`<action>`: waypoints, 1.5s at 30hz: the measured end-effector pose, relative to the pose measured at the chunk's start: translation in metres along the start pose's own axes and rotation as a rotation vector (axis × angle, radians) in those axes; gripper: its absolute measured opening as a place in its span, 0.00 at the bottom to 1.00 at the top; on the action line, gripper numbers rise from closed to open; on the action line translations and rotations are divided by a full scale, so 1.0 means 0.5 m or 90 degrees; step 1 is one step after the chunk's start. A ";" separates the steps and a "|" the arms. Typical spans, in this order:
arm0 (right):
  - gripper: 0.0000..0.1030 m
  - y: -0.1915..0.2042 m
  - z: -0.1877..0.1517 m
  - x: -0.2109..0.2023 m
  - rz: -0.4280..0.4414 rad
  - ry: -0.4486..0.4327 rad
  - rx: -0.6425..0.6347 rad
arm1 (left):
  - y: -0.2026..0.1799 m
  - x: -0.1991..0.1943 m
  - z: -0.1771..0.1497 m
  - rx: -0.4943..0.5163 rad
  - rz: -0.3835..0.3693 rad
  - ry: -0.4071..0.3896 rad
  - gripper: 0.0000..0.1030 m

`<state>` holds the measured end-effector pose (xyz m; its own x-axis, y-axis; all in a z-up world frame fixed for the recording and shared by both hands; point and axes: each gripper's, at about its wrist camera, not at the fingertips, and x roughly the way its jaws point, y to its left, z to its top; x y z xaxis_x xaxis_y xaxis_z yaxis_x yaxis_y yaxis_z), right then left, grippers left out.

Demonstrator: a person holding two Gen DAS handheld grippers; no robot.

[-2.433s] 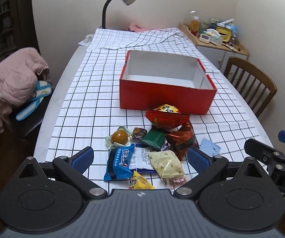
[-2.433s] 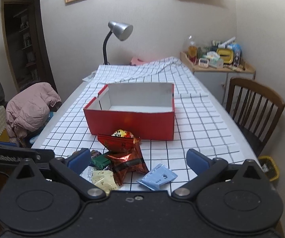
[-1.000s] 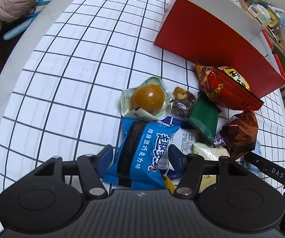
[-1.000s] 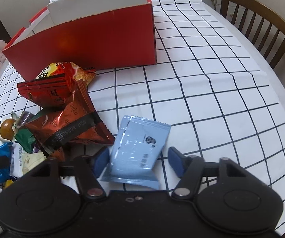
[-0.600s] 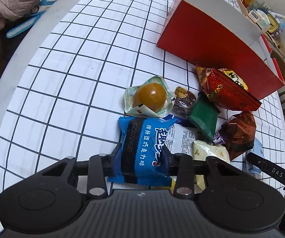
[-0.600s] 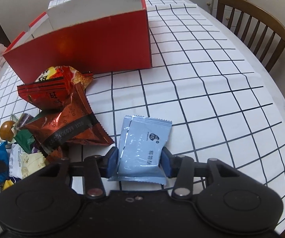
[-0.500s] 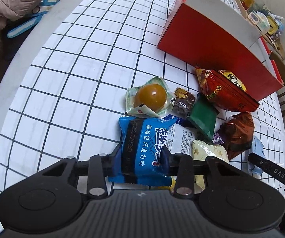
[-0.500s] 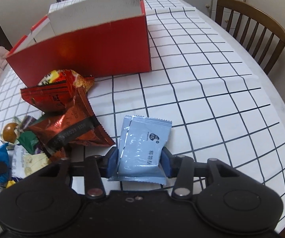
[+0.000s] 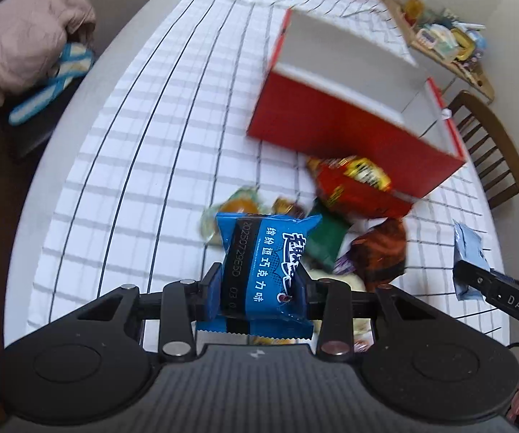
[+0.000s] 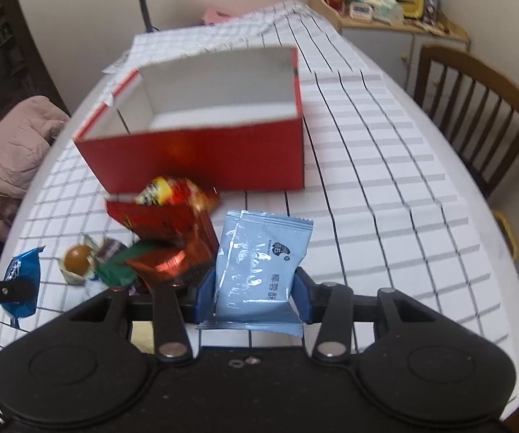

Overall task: Organize snacks
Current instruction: 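Carry both packets over the red box and open both tools to drop them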

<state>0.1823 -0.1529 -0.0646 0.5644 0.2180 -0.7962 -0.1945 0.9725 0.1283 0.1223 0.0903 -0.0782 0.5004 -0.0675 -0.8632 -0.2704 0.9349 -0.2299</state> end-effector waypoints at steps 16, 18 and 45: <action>0.43 0.002 0.188 -0.006 0.025 -0.069 -0.050 | -0.134 -0.017 0.181 0.085 -0.014 -0.057 0.37; 0.43 0.002 0.208 0.005 0.027 -0.073 -0.051 | -0.145 -0.004 0.208 0.083 -0.014 -0.056 0.37; 0.43 0.056 0.321 0.312 0.045 0.078 -0.171 | -0.232 0.312 0.401 0.153 0.079 0.057 0.37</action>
<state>0.3938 -0.0782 -0.0903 0.4442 0.2571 -0.8582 -0.4447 0.8949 0.0379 0.3967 0.0410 -0.0962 0.3979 0.0323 -0.9168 -0.1167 0.9930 -0.0156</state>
